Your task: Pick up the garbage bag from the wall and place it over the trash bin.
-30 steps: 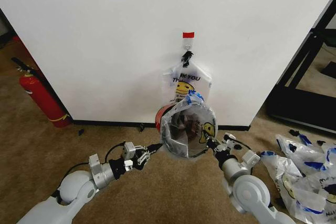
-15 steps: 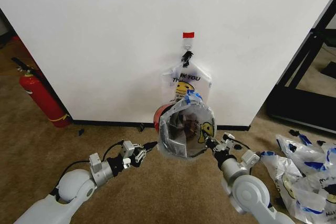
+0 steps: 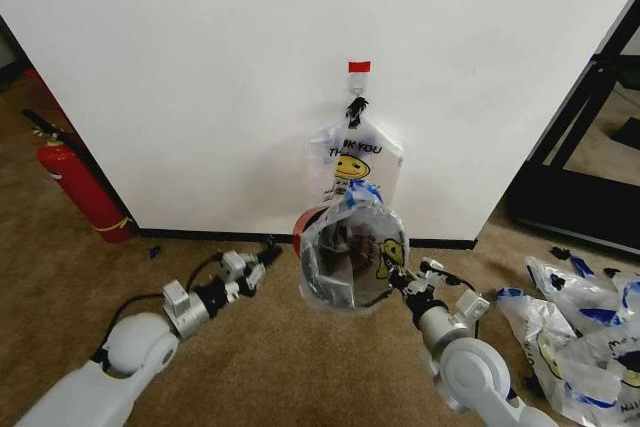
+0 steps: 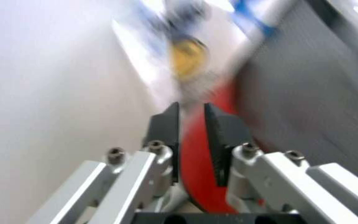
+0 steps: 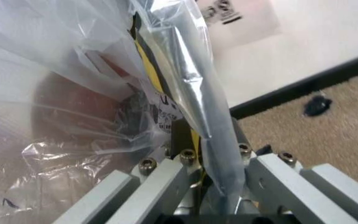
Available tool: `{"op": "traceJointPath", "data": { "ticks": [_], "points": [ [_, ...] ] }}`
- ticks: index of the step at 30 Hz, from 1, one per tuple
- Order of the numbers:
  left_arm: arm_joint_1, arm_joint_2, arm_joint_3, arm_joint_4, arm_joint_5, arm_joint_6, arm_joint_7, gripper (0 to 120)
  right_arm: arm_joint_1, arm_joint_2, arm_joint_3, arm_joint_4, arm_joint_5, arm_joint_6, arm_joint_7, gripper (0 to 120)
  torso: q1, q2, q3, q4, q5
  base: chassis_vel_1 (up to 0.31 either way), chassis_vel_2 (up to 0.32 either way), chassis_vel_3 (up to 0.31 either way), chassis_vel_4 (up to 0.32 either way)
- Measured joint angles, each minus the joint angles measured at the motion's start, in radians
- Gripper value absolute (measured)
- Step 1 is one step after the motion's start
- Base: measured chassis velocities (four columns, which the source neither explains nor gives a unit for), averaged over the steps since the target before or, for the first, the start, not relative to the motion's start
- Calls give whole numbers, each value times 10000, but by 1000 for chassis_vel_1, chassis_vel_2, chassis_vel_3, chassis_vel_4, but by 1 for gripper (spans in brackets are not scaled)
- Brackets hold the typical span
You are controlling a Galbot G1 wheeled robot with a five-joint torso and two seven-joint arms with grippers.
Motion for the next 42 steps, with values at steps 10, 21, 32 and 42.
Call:
{"op": "traceJointPath", "data": {
  "ticks": [10, 21, 32, 42],
  "points": [
    [-838, 413, 327, -1222, -2844, 1262, -274, 56, -93, -286, -257, -583, -1289, 628, -1933, 0, 0, 0, 0, -2, 5, 0, 0, 0, 0],
    [-1386, 442, 453, -2203, -6738, 5007, -942, 97, 12, -489, -201, -1303, -2052, 1646, -3454, 0, 0, 0, 0, -1, 3, 0, 0, 0, 0],
    [-1591, 224, 501, -2649, -8495, 6700, -2053, 98, 112, -489, -229, -1498, -2315, 1898, -3813, 0, 0, 0, 0, -1, 5, 0, 0, 0, 0],
    [-1701, -52, 652, -2662, -9035, 6844, -2153, 75, 199, -423, -311, -1529, -2389, 1954, -3793, 0, 0, 0, 0, -1, 4, 0, 0, 0, 0]
  ]
}}
